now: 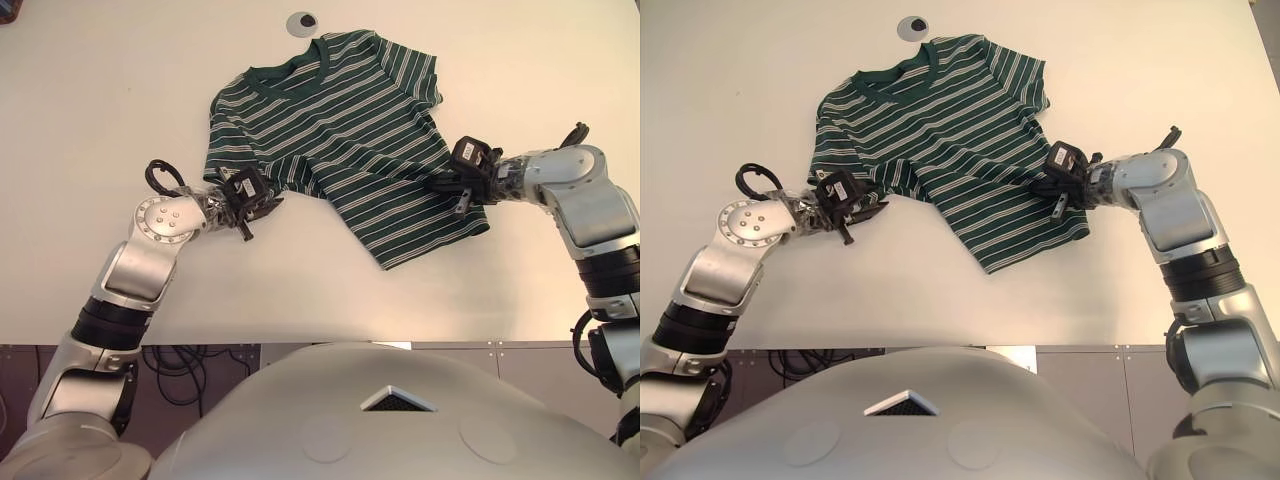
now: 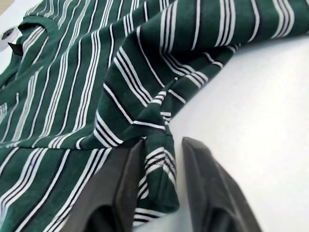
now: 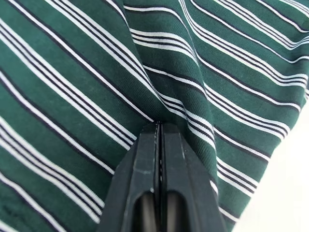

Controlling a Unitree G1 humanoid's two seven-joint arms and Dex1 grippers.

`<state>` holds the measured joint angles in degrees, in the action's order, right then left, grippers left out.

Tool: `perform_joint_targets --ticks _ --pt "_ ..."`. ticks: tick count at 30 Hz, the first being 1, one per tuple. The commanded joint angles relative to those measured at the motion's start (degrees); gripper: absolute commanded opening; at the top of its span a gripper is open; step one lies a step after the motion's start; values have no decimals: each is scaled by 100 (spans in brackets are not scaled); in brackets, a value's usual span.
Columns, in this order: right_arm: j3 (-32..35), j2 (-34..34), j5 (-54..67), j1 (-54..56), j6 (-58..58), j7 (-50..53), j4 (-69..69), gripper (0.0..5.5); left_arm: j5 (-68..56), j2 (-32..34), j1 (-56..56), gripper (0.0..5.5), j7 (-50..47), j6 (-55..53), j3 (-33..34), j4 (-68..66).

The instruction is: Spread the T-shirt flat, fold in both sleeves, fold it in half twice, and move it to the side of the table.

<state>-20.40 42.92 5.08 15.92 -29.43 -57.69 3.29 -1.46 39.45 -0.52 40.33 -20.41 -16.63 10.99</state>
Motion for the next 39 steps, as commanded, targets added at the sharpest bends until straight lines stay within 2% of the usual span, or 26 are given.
perform_joint_targets --ticks 1,6,10,15,21,26,29,31,33,35,36,39 --pt "-262 -188 -76 -342 -275 -30 147 0 106 -29 40 81 -43 179 121 -149" --pt "-248 -182 -72 -355 -259 -25 170 0 124 -19 -17 2 -79 390 315 -385" --pt "-252 -183 -84 -339 -218 -32 220 0 -35 85 -20 2 115 511 552 -383" --pt "-282 -163 -110 -325 -104 -90 301 0 -611 569 -303 2 830 674 1339 -764" --pt "-229 -100 -84 -471 -15 -113 258 0 -1750 1174 -968 2 2238 -145 2003 -1460" --pt "-237 -126 -76 -402 71 -169 337 0 -2130 1396 -1647 2 3180 -796 1953 -2470" --pt "-214 -149 -60 -304 140 -200 386 0 -2138 1055 -2362 2 3127 -935 2012 -3631" --pt "-146 -185 -6 -253 170 -136 359 0 -1571 793 -2635 2 2605 -379 1726 -4428" --pt "-31 -222 135 -218 102 -105 232 0 -965 695 -2368 2 2456 270 1231 -4563" --pt "-15 -285 157 -74 116 -178 280 0 -691 684 -1938 2 2399 602 1043 -4392" --pt "-13 -301 154 -34 122 -205 291 0 -630 677 -1805 31 2374 689 1016 -4334" --pt "30 -350 163 29 136 -224 298 0 -527 671 -1742 67 2171 823 1098 -4293"
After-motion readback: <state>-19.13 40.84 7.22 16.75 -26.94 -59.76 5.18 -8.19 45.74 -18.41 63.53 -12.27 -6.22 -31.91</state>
